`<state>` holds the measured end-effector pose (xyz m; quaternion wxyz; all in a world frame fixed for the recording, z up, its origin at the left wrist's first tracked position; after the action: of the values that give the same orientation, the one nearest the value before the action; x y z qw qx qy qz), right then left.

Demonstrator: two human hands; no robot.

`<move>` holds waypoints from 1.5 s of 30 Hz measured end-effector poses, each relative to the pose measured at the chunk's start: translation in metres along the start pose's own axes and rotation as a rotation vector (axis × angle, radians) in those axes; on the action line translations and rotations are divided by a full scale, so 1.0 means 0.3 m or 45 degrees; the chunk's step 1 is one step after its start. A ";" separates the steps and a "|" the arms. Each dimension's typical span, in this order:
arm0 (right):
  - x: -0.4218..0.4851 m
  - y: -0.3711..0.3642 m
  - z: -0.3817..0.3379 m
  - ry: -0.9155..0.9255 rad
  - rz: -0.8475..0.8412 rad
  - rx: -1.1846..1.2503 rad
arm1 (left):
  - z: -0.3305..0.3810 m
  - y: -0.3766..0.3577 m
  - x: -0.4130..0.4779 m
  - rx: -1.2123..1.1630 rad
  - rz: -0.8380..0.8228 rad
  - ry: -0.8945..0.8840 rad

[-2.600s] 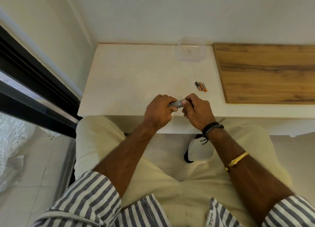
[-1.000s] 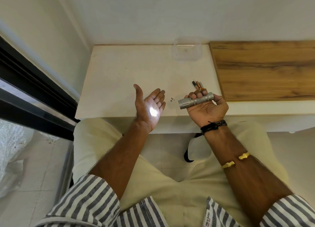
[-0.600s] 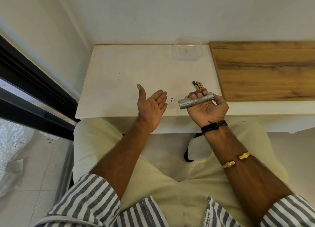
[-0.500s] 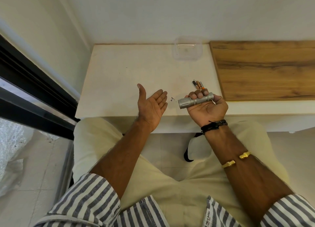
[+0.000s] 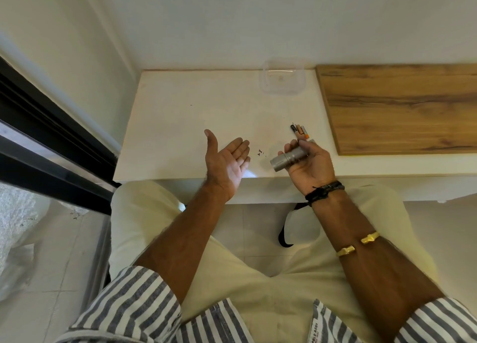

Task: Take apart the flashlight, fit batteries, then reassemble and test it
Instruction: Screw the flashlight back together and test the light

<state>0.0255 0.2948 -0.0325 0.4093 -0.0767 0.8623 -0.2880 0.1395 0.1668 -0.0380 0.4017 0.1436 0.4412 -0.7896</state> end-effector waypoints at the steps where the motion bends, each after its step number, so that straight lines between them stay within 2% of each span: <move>1: 0.009 0.007 -0.016 0.106 0.029 -0.117 | 0.011 0.008 0.004 -0.001 0.016 -0.019; 4: 0.015 0.018 -0.101 0.608 0.146 -0.535 | 0.035 0.025 0.014 0.009 0.040 -0.063; 6: -0.012 0.016 -0.151 0.873 0.198 -0.557 | 0.045 0.037 0.019 0.012 0.056 -0.079; 8: -0.026 0.036 -0.188 1.002 0.284 -0.427 | 0.053 0.043 0.022 0.012 0.071 -0.095; 10: -0.019 0.068 -0.206 0.961 0.352 -0.236 | 0.057 0.045 0.020 0.006 0.079 -0.107; 14: 0.018 0.096 -0.189 0.587 0.251 0.123 | 0.058 0.040 0.012 0.017 0.081 -0.116; 18: 0.024 0.090 -0.192 0.425 0.178 0.198 | 0.055 0.032 0.008 0.025 0.082 -0.117; 22: 0.007 0.070 -0.195 0.564 0.234 -0.207 | 0.060 0.036 0.006 0.035 0.065 -0.110; 27: -0.028 0.050 -0.229 0.970 0.317 -0.580 | 0.064 0.041 0.008 0.016 0.084 -0.113; 30: -0.066 0.035 -0.247 1.117 0.297 -0.518 | 0.066 0.040 0.007 0.015 0.089 -0.125; 34: -0.090 0.004 -0.258 1.140 0.163 -0.353 | 0.066 0.033 0.004 0.019 0.083 -0.122; 38: -0.072 -0.019 -0.210 0.903 0.022 -0.189 | 0.065 0.038 0.004 0.024 0.082 -0.120; 45: -0.027 -0.015 -0.122 0.406 -0.084 0.116 | 0.045 0.026 0.007 0.014 0.026 -0.069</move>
<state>0.0031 0.3098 -0.0063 0.2605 -0.0396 0.8994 -0.3487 0.1458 0.1525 -0.0361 0.4208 0.1287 0.4242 -0.7914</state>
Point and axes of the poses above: each hand's wrist, its own x-axis towards the middle knuckle, its own y-axis out of the back of the hand, z = x × y, the point moved 9 cm from there along x, towards the middle knuckle, and after that the axes turned 13 degrees about z, right-handed, at the moved point
